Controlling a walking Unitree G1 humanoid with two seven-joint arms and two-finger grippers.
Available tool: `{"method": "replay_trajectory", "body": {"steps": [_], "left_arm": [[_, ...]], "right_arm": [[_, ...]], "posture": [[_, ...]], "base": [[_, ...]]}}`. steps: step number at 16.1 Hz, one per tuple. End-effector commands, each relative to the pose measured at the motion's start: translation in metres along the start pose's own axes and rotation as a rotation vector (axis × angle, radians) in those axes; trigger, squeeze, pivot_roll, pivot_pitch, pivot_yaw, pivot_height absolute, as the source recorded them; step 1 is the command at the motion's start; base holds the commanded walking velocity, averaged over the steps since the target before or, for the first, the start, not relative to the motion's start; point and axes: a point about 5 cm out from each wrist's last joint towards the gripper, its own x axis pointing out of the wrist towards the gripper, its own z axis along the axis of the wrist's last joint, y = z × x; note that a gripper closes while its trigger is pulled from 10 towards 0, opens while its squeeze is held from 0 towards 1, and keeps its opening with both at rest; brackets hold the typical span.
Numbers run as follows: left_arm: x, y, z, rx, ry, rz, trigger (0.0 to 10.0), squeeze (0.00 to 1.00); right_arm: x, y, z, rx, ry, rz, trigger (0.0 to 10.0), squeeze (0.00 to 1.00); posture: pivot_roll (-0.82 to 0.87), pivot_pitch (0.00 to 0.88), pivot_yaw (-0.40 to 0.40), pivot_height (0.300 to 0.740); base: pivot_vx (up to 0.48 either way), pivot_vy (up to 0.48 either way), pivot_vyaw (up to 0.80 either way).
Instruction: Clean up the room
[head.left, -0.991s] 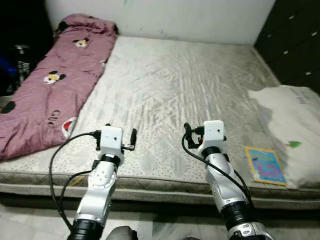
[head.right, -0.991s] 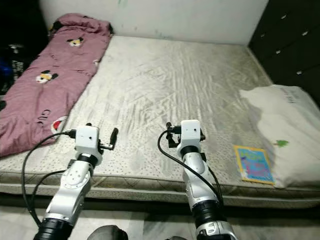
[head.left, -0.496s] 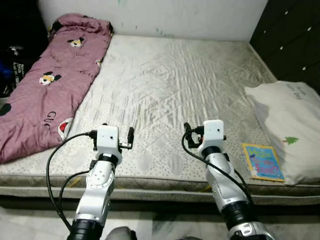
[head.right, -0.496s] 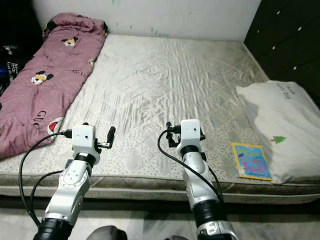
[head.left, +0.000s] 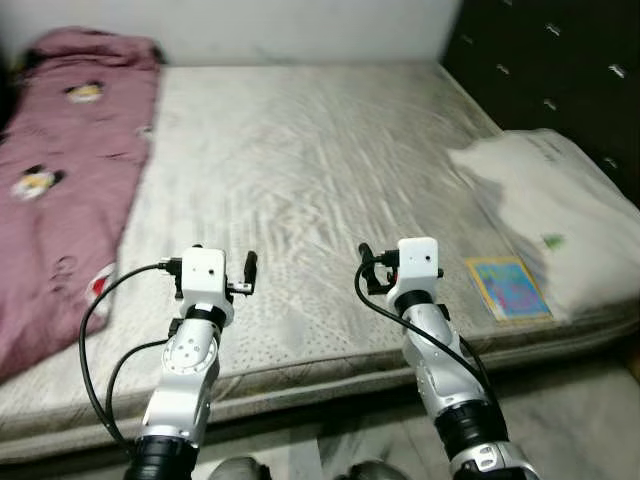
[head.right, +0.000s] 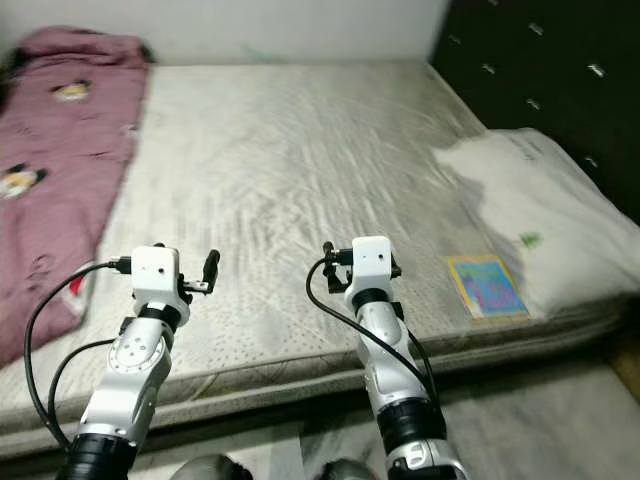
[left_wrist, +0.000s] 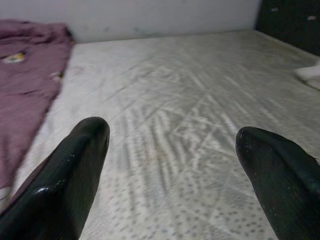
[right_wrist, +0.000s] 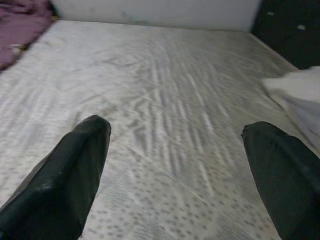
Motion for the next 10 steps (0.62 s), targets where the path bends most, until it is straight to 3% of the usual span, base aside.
{"method": "replay_trajectory", "body": {"steps": [1,6,10], "left_arm": [[-0.0013,-0.001,-0.0011,0.008,0.007,-0.014,10.0,0.0],[-0.0006,-0.0012,0.0004,0.005,-0.005,-0.012,10.0,0.0],[-0.0009,-0.0001,-0.0001,0.014,-0.001,0.002,10.0,0.0]], "right_arm": [[0.0007,-0.0038,0.0013,0.007,0.001,-0.016,10.0,0.0],[0.0011,-0.0033,0.002,0.006,-0.003,-0.008,10.0,0.0],[0.0007,-0.0015,0.0046,-0.003,-0.024,0.003,10.0,0.0]], "posture": [[0.11,0.0,-0.039,0.74],[0.11,0.0,-0.039,0.74],[0.11,0.0,-0.039,0.74]], "base": [[0.0,0.48,0.0],[0.0,0.466,0.0],[0.0,0.0,0.13]]}}
